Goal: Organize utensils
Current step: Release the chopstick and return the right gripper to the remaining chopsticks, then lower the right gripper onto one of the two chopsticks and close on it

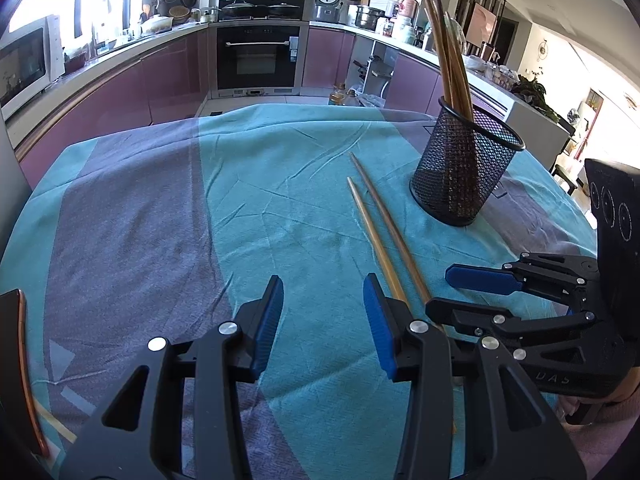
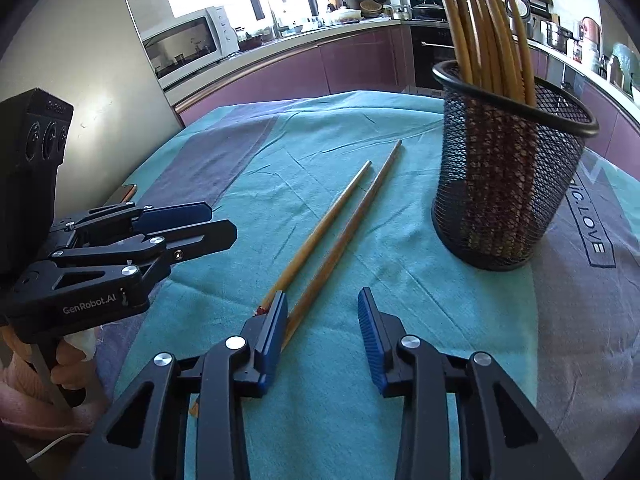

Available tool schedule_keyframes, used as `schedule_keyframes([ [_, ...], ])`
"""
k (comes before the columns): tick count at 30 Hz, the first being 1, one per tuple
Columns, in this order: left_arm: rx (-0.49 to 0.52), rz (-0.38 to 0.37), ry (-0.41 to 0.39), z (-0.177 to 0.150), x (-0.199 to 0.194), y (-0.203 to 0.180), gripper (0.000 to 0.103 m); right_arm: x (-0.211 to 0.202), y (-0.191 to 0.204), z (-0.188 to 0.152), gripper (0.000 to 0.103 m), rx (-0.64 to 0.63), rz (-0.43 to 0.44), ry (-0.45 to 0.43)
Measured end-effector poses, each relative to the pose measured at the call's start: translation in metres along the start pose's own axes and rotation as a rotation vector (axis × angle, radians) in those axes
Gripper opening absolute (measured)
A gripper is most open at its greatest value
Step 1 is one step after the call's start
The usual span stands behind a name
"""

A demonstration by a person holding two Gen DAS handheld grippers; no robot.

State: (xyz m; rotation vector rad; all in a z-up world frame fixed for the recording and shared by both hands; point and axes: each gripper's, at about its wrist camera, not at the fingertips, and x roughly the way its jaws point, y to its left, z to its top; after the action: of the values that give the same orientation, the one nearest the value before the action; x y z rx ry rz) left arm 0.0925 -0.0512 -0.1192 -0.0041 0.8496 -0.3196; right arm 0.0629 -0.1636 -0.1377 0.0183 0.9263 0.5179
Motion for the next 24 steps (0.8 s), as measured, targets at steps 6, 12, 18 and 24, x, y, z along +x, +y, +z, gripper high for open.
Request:
schedule_keyframes([
  [6,0.062,-0.052,0.014,-0.001,0.004,-0.018,0.041,-0.004,-0.007,-0.003,0.03,0.019,-0.003,0.006],
  [12,0.118,-0.076,0.059,-0.005,0.018,-0.035,0.04,-0.005,-0.008,-0.001,0.03,0.014,-0.014,0.015],
  [18,0.099,-0.066,0.083,-0.005,0.029,-0.035,0.03,0.006,-0.006,0.011,0.03,0.006,-0.034,0.012],
  [24,0.065,-0.066,0.091,-0.002,0.033,-0.029,0.022,0.009,-0.01,0.014,0.019,0.027,-0.03,0.01],
])
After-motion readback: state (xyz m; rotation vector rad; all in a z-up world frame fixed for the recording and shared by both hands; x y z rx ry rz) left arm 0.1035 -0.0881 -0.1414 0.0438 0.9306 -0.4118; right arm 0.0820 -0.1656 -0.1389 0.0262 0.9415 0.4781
